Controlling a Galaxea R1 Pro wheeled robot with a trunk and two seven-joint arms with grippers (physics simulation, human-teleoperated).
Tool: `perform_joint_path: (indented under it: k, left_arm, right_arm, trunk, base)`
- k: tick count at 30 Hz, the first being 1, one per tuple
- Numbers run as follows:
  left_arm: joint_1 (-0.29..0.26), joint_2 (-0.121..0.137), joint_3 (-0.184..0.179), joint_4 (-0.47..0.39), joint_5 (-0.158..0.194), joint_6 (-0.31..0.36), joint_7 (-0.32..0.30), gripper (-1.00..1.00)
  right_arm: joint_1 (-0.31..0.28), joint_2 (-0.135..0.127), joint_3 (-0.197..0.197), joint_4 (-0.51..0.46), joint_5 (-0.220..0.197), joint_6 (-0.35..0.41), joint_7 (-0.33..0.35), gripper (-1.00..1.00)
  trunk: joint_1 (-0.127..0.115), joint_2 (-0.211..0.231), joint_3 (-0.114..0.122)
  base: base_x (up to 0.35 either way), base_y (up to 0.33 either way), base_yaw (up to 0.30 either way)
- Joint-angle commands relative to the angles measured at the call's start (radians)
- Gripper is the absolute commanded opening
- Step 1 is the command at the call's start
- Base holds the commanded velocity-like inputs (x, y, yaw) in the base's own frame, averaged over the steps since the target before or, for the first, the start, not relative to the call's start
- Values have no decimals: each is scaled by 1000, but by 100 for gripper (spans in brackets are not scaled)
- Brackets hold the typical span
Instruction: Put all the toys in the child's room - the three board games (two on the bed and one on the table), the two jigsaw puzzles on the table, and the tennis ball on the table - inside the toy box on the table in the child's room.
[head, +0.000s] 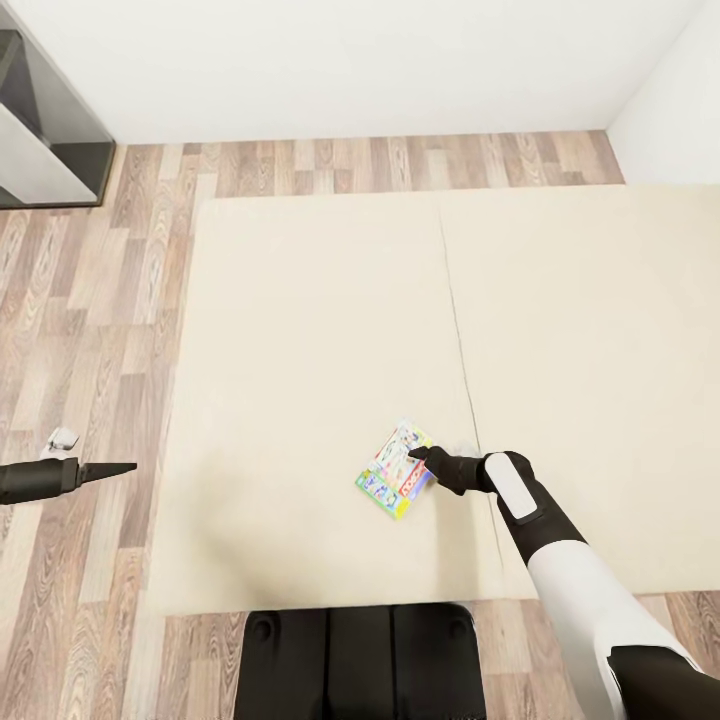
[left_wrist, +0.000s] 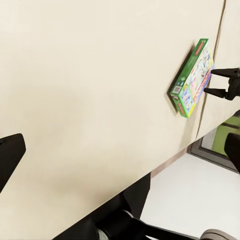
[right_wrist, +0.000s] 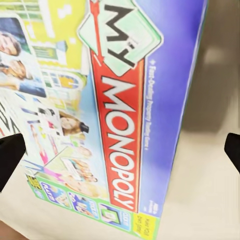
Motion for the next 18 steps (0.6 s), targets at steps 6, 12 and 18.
perform_joint_path:
  k: [6, 12, 18]
  left_arm:
    - [-1, -1, 4, -1, -10, 11, -8, 100]
    - [-1, -1, 4, -1, -11, 11, -8, 100]
    - [-1, -2, 4, -1, -12, 11, -8, 100]
  right_arm:
    - [0, -1, -1, -2, -11, 3, -11, 100]
    - [0, -8, -1, -2, -11, 3, -11, 100]
    - [0, -5, -1, -2, -11, 2, -11, 100]
  trunk:
    - [1, -2, -11]
    - [1, -2, -21]
    - [1, -2, -31]
  base:
    - [0, 0, 0]
    - [0, 0, 0]
    - [0, 0, 0]
